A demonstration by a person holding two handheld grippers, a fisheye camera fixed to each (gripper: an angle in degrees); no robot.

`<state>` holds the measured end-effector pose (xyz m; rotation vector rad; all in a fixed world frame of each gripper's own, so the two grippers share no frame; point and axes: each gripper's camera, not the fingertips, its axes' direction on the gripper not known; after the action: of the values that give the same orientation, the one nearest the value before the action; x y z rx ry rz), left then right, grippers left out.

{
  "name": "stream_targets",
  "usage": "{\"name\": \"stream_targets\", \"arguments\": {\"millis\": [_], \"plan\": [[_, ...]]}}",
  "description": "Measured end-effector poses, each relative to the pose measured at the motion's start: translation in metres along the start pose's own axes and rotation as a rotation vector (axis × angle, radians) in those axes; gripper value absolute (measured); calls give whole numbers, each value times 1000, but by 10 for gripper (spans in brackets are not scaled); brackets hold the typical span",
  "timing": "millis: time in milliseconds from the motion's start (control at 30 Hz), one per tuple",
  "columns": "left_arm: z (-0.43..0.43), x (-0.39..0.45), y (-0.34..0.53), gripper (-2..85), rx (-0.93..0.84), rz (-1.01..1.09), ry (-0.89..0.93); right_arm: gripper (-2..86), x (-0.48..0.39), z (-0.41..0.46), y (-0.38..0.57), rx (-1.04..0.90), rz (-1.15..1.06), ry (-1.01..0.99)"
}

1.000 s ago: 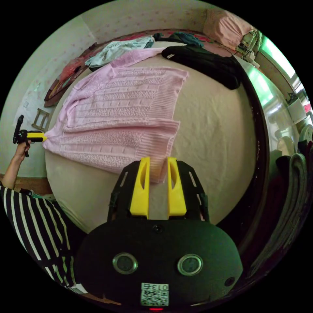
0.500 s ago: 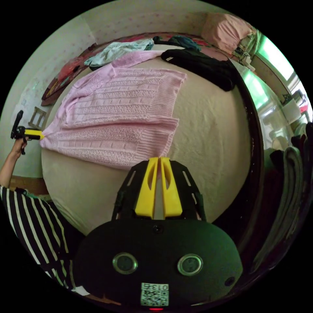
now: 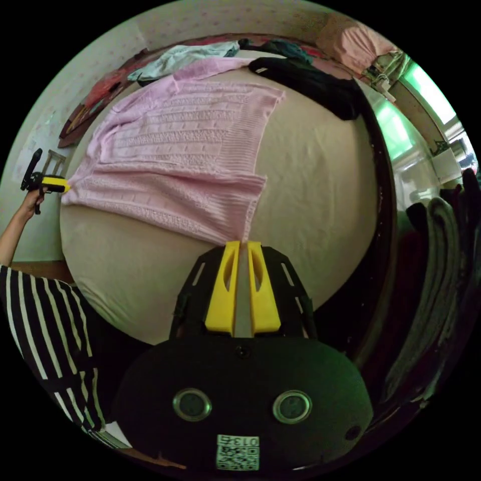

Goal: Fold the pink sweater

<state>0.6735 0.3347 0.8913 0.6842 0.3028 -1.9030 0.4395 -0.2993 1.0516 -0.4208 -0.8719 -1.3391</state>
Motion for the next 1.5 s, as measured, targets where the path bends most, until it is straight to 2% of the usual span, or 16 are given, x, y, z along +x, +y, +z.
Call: {"name": "stream_targets", "arguments": {"millis": [100,167,267,400,500,600,733,867,1000,1100,1133,1200,1300,1367,1400,1500], "plan": [[-13,-16,19,67,50,-77,48,56,-3,-22,2,70,12,74],[-27,-25,33,77,143,-153,38,66,-15,-31,-4,123,-43,110],[-31,-19,19,91,229,-127,24,74,-48,-33,-28,195,-206,88],[-18,0,-28,100,228,-29,-39,71,-91,-15,-64,152,-451,134],[3,12,-64,70,155,36,-102,40,-106,5,-80,45,-554,189],[11,16,-80,32,108,56,-128,25,-105,2,-92,2,-490,123],[-1,24,-73,34,211,72,-209,28,-94,-5,-92,61,-337,80],[14,13,-61,59,151,40,-127,55,-96,-8,-91,79,-291,65],[-1,1,-23,57,300,-92,-134,42,-97,-48,-92,281,-180,99],[-3,21,1,28,417,4,-105,29,-123,-54,-103,336,-269,68],[6,34,3,17,382,91,-68,25,-137,-50,-111,326,-328,29],[25,51,3,8,297,141,-135,21,-158,-39,-123,284,-409,-8],[52,59,4,2,247,89,-274,13,-181,-22,-137,238,-459,8],[71,53,2,2,189,55,-261,10,-189,-12,-144,198,-473,32],[70,52,4,2,215,47,-259,10,-193,-1,-150,106,-495,49],[67,41,8,8,200,-22,-182,13,-192,-13,-159,152,-483,19]]}}
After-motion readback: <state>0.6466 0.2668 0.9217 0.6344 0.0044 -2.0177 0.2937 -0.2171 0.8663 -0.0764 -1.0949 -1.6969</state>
